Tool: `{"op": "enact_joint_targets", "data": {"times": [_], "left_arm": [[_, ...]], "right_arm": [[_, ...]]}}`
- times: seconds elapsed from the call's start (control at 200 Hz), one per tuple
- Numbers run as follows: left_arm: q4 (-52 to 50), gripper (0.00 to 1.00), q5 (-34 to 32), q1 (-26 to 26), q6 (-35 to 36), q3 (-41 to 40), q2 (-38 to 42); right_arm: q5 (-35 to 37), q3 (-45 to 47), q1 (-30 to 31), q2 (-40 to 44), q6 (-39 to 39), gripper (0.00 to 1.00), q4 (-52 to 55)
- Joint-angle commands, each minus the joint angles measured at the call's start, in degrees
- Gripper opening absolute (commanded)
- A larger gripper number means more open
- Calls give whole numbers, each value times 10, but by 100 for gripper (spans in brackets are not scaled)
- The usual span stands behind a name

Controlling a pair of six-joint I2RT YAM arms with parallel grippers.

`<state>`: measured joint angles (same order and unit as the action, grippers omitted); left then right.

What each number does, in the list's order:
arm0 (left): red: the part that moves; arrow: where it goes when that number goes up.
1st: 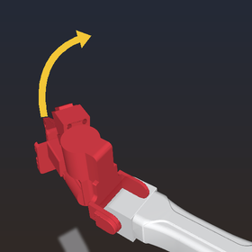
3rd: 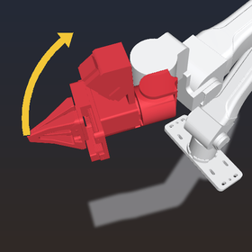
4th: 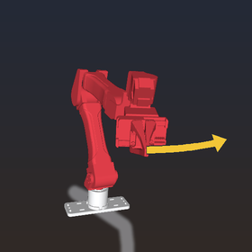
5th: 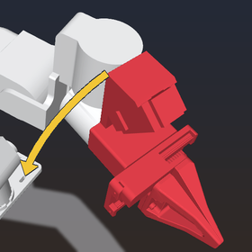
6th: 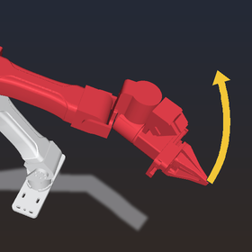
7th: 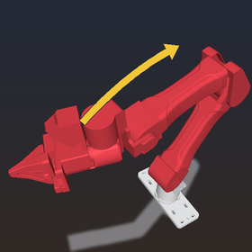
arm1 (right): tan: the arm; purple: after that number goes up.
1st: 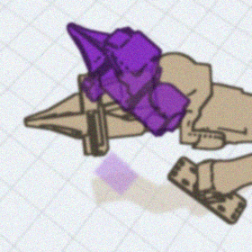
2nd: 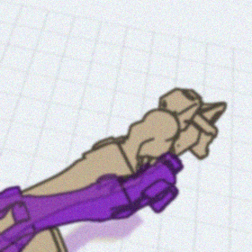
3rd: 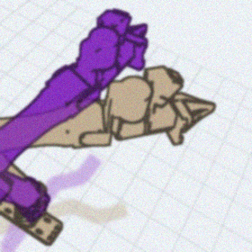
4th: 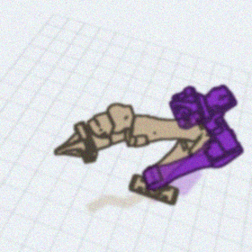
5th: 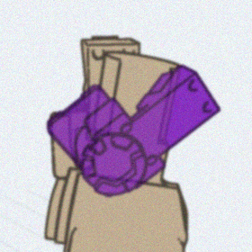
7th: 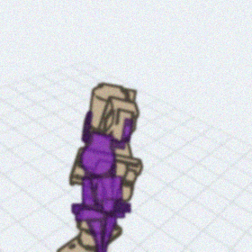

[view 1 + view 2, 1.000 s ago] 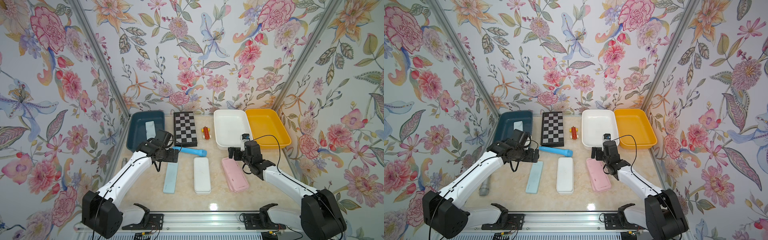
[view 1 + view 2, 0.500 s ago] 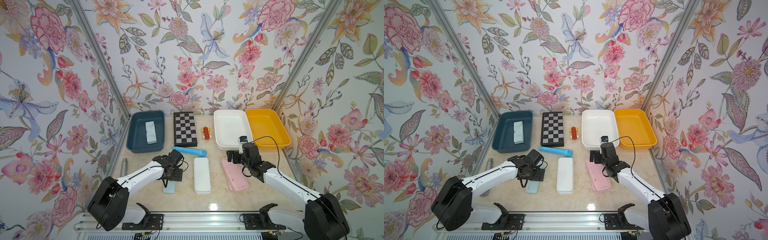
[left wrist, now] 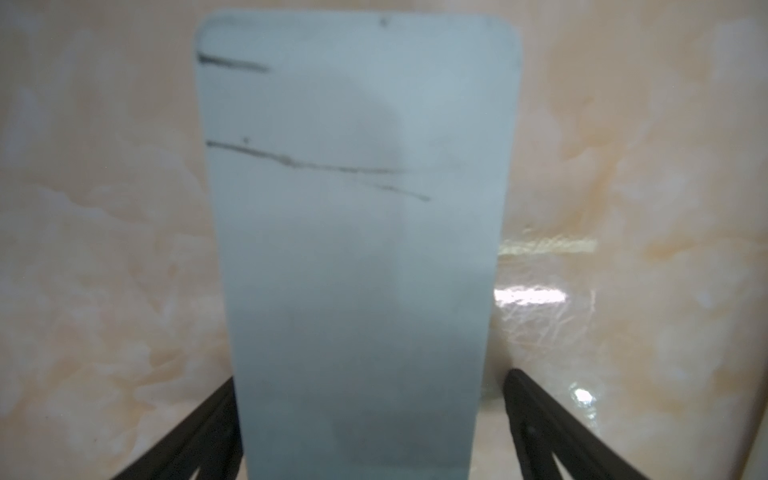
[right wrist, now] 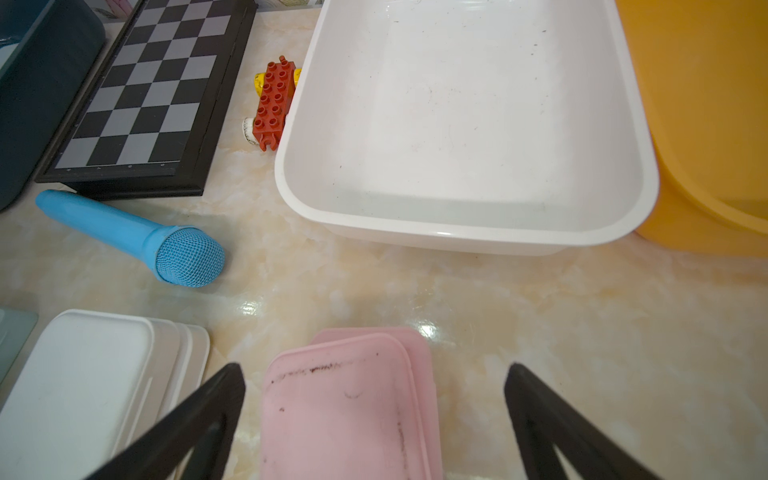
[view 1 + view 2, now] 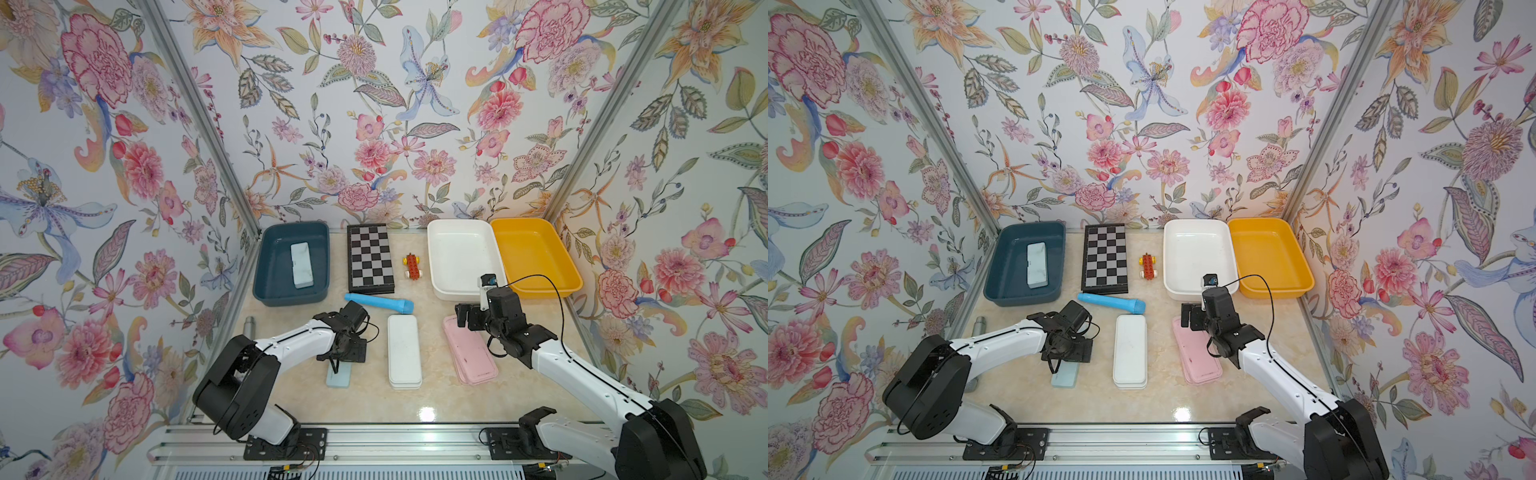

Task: Place the pencil cases by color into the storage box
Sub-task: Pick up the pencil case from the center of the board.

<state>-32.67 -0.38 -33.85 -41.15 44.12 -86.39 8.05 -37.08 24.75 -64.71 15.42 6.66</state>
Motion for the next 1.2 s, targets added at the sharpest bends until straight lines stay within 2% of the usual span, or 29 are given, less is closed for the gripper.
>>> {"op": "enact_joint_targets", "data": {"times": [0.0,0.185,0.26,0.345,0.4,0.5,0.695,0.85,1.02,1.195], "left_arm": [[13,91,7,5,1,-16,-7],[16,76,0,5,0,-29,4],[16,60,-2,5,0,-32,9],[16,57,-4,5,-2,-35,16],[15,45,-4,4,-1,-35,19],[14,41,-1,4,-1,-34,34],[-26,41,-14,6,17,19,71],[-58,41,-24,17,50,112,64],[-80,42,-20,67,108,224,20],[-105,43,2,151,170,370,-67]], "right_arm": [[9,-11,3,6,-4,100,8],[13,-10,3,7,-2,100,6],[13,-8,3,6,-3,100,5],[13,-6,3,5,-2,100,1],[11,-4,3,2,0,100,-2],[9,-2,4,1,3,100,-7],[10,-1,4,0,6,100,-9],[10,1,4,-6,5,100,-14],[9,-2,3,-16,3,100,-21],[7,-10,3,-30,0,100,-30]]}}
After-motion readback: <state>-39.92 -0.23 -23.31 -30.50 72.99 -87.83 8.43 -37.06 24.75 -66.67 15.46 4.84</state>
